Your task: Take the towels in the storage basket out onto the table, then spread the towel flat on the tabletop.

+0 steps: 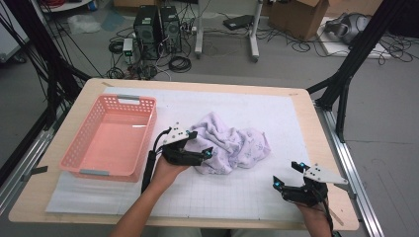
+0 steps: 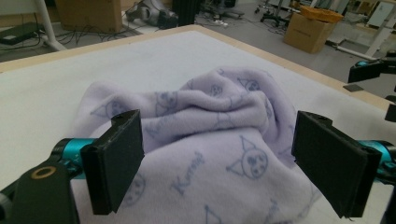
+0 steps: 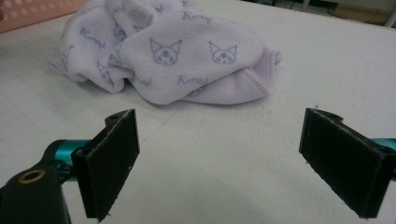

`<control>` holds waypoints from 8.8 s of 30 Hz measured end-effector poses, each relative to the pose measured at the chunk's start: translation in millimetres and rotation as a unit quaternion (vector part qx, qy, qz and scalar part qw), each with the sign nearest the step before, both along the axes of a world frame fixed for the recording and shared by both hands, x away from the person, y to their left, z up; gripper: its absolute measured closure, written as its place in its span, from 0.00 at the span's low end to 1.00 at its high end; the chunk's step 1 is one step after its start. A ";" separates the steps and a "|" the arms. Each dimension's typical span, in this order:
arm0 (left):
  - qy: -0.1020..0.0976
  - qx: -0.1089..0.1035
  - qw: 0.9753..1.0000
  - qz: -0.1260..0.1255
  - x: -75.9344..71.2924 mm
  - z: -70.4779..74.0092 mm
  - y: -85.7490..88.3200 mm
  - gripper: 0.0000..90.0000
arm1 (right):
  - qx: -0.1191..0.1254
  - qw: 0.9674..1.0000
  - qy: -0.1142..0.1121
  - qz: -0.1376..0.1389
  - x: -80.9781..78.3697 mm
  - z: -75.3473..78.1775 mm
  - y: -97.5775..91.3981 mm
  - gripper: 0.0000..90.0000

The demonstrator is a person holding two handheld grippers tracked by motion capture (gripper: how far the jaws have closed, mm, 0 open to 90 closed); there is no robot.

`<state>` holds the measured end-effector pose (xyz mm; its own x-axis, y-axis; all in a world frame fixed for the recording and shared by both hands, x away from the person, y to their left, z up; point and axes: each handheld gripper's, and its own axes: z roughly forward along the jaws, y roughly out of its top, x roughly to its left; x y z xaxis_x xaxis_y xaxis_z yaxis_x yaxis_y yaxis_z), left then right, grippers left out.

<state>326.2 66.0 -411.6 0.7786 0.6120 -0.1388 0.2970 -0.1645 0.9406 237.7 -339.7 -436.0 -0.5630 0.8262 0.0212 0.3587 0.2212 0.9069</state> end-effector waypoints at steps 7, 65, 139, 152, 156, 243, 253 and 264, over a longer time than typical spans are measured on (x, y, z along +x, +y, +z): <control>-0.005 0.006 1.000 0.003 -8.6 -6.2 6.3 0.19 | -0.004 1.000 0.000 -0.002 0.4 -0.1 1.1 0.12; 0.007 0.058 0.998 -0.039 -14.5 4.8 20.2 0.88 | -0.053 0.987 0.050 0.146 23.9 16.2 55.0 0.91; 0.034 0.034 0.998 -0.034 -0.8 -1.9 15.9 0.91 | -0.043 0.997 0.064 -0.026 61.7 20.8 28.1 0.96; 0.011 0.023 0.999 0.020 4.5 -0.3 19.8 0.98 | -0.033 0.996 0.029 -0.076 49.2 41.7 0.1 0.96; 0.029 0.019 0.999 0.021 6.5 0.2 19.9 0.88 | -0.028 0.996 0.044 -0.076 51.4 34.9 -3.2 0.96; 0.031 0.102 0.993 0.054 16.0 -11.7 -19.0 0.44 | -0.064 0.994 0.087 -0.019 55.5 -2.6 29.1 0.84; 0.036 0.108 0.991 0.066 -12.5 -20.7 8.8 0.51 | -0.057 0.995 0.084 -0.021 52.7 -1.0 25.4 0.82; 0.068 0.127 0.989 0.046 -12.8 -23.5 -8.0 0.61 | -0.060 0.995 0.077 -0.004 51.1 0.8 30.8 0.81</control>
<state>313.4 58.0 -435.0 0.7031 0.7076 -0.0708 0.4418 -0.3567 0.8231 288.8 -308.9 -435.1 -0.5538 0.8326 0.0074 0.4939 0.3212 0.8080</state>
